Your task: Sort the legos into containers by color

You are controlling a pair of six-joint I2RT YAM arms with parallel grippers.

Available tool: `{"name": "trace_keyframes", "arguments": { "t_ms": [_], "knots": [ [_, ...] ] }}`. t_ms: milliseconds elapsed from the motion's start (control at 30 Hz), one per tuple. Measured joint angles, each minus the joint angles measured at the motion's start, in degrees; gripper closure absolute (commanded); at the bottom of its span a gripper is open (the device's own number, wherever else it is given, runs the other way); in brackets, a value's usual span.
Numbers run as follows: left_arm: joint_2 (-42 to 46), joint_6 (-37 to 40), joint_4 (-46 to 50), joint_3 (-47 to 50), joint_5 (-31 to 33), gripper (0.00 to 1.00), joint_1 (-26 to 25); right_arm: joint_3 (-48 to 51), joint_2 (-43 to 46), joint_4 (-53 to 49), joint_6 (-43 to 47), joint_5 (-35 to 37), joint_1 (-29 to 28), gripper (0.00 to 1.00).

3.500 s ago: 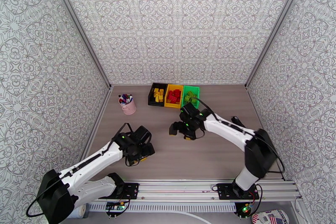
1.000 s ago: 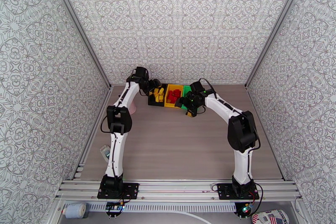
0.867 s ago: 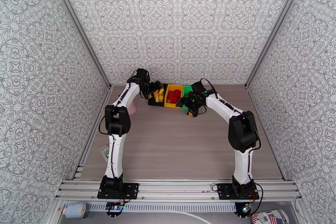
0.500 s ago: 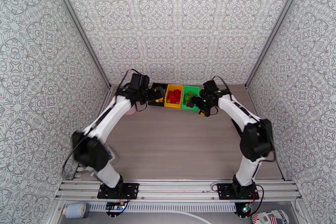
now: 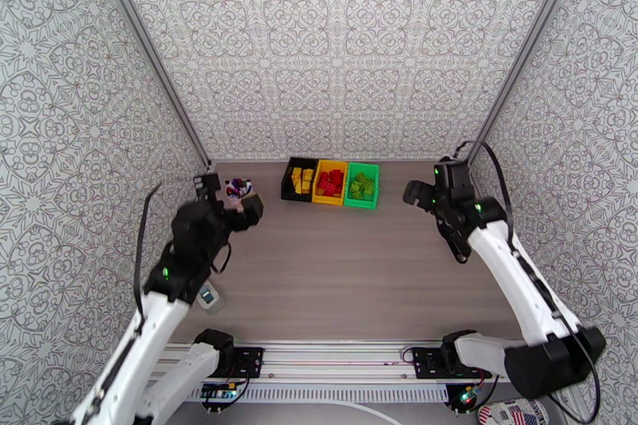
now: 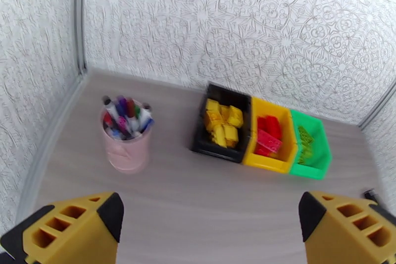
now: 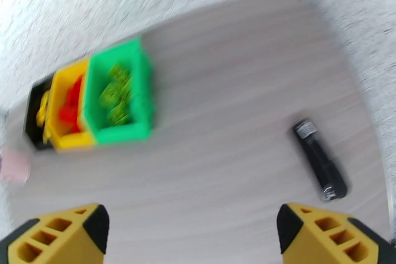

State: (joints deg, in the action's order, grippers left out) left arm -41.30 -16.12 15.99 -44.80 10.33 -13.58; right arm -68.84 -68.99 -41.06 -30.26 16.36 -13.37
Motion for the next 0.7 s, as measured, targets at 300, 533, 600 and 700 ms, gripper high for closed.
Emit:
{"name": "trace_keyframes", "arguments": {
  "t_ms": [300, 533, 600, 700],
  "knots": [
    [-9.66, 7.45, -18.51, 14.56, 12.31, 0.01, 6.36, 25.79, 2.62, 31.91, 10.25, 9.25, 0.55, 0.01],
    [-29.18, 10.38, -37.55, 23.82, 14.47, 0.01, 10.43, 28.76, -11.28, 51.12, 17.49, 11.5, 3.48, 0.01],
    [-33.97, 11.28, -42.66, 24.11, 14.19, 0.01, 10.73, 28.79, -14.47, 55.12, 19.65, 11.04, 4.13, 0.01],
    [-40.74, 12.81, -52.13, 23.8, 12.57, 0.01, 11.98, 28.79, -17.92, 62.45, 22.43, 9.68, 4.96, 0.01]
  ]
}}
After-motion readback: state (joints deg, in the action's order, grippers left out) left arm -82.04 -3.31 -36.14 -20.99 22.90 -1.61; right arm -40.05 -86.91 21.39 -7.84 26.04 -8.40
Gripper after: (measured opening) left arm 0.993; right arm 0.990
